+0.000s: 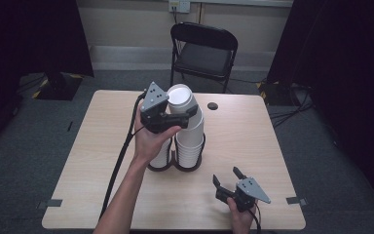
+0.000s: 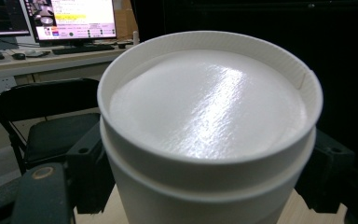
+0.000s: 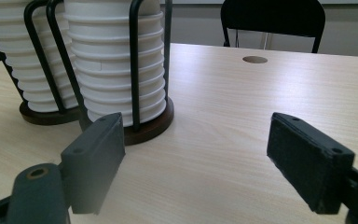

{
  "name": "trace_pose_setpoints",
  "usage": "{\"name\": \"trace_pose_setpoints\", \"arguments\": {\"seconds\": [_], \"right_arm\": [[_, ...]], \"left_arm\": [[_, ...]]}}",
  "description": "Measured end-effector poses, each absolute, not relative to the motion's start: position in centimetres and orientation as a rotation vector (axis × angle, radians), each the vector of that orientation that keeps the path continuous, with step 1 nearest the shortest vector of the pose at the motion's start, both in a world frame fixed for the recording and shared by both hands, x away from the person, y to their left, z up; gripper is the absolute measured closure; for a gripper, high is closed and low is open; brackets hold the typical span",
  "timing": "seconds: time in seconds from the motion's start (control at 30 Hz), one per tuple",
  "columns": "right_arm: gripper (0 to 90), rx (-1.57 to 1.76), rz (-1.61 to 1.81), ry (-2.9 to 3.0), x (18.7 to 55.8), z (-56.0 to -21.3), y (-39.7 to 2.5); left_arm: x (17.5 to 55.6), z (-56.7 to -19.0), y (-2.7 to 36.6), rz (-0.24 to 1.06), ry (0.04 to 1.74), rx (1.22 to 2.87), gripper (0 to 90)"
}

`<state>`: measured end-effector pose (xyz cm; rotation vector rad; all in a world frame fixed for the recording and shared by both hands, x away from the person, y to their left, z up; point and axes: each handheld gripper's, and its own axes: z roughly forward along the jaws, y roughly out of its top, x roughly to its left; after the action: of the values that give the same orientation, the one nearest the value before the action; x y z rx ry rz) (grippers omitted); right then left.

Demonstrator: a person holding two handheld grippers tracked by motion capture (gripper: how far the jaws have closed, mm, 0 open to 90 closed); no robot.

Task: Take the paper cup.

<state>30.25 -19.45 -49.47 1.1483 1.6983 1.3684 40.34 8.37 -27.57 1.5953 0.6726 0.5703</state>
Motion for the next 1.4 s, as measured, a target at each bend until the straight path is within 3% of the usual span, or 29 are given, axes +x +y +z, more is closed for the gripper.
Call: {"name": "trace_pose_setpoints", "arguments": {"seconds": [0.27,0.7,1.17,1.4], "right_arm": [[18.4,1.147,1.367,1.700,30.2,-49.5,-19.4],[18.4,1.146,1.363,1.701,30.3,-49.5,-19.4],[18.4,1.146,1.364,1.701,30.3,-49.5,-19.4],[18.4,1.146,1.363,1.701,30.3,-49.5,-19.4]], "left_arm": [[38.9,-27.5,8.7,0.636,0.677,1.599,20.6],[37.0,-28.0,9.4,0.569,0.673,1.581,20.5],[34.5,-28.9,9.9,0.607,0.677,1.614,20.5],[34.1,-30.0,10.4,0.551,0.692,1.604,20.4]]}}
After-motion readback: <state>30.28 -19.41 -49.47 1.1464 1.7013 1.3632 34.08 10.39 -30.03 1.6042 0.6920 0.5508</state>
